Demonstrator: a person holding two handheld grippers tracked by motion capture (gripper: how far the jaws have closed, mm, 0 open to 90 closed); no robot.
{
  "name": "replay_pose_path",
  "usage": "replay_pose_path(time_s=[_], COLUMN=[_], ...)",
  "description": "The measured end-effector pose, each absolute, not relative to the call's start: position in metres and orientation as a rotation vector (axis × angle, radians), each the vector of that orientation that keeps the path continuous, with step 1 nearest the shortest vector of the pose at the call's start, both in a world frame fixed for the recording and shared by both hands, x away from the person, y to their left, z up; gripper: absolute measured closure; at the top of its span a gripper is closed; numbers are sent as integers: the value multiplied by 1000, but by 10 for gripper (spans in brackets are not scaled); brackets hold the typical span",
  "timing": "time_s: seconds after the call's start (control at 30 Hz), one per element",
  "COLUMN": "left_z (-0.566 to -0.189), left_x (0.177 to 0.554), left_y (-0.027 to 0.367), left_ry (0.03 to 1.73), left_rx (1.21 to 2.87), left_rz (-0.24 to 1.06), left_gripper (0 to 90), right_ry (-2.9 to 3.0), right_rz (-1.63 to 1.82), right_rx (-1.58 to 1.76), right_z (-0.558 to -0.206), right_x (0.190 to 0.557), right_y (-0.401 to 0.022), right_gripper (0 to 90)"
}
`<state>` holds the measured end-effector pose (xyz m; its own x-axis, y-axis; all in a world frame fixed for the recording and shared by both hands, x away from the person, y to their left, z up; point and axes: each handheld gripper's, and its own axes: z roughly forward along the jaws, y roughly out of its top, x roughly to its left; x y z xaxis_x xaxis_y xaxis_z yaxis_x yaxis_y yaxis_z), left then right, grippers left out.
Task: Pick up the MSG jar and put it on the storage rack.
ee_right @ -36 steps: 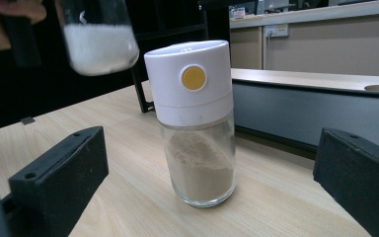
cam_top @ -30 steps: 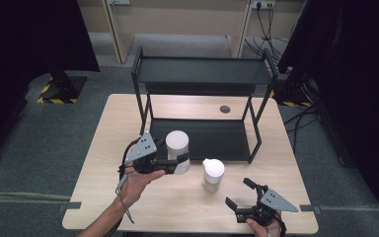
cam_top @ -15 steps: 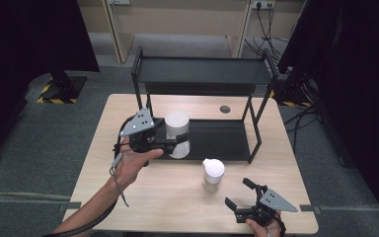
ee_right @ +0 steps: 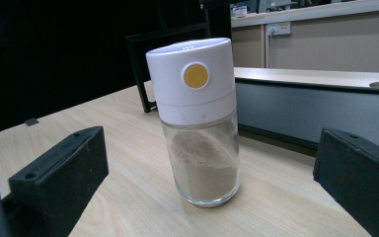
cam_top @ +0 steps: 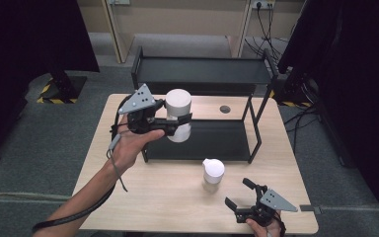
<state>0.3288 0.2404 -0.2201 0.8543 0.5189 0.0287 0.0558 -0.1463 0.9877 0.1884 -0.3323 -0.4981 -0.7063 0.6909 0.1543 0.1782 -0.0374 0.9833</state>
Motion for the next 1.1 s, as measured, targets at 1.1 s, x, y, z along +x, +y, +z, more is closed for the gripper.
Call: replay_pose_path(time_s=[1.1], left_z=[-150], left_x=[363], left_y=[224], left_ry=[583], left_rx=[1655], left_rz=[517], left_gripper=[350], right_ry=[1855], right_rz=[1803], right_rx=[921], right_z=[-499], right_x=[189], right_y=[-334], right_gripper=[6])
